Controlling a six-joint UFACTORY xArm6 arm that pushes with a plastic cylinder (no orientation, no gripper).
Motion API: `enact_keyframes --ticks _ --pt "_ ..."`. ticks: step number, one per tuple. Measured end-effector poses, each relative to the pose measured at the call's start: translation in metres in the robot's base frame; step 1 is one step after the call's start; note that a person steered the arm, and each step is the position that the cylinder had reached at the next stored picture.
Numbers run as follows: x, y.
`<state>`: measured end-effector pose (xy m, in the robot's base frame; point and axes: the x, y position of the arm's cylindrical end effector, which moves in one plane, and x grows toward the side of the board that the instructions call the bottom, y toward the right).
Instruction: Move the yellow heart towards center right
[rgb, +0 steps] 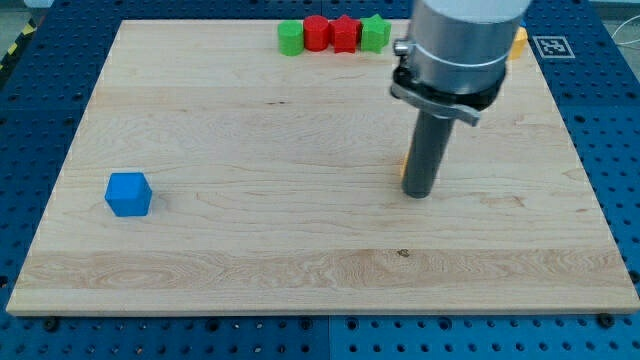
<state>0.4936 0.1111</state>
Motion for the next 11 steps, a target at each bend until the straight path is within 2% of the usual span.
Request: enact_keyframes --ticks 1,3,4,5,8,10,11 --pt "-0.007 0.007" --pt "-0.01 -0.041" --pt "-0.028 -0.038" --pt "-0.04 -0.012" --pt "-0.03 0.061" --pt "-0.03 0.1" --pt "-0.032 0.102"
